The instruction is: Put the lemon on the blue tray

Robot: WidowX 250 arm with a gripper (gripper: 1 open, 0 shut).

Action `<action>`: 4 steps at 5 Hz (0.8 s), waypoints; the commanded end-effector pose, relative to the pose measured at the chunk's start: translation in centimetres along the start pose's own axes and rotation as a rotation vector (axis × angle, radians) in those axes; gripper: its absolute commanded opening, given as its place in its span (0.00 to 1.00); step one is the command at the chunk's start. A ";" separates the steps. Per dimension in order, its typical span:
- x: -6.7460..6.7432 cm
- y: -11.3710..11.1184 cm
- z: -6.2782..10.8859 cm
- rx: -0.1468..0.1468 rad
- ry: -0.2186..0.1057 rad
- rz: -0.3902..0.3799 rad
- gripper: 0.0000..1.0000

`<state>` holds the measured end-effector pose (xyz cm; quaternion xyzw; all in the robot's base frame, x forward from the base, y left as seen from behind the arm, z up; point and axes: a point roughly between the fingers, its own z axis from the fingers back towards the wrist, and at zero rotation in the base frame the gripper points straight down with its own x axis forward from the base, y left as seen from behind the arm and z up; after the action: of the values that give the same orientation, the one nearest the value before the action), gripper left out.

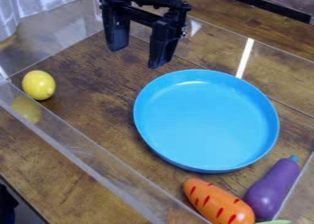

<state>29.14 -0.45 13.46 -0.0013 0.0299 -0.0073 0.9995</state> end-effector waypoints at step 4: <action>0.0 -0.1 -0.9 0.005 0.062 -0.126 1.00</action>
<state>28.44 -0.43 11.43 -0.0026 0.0858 -0.0645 0.9942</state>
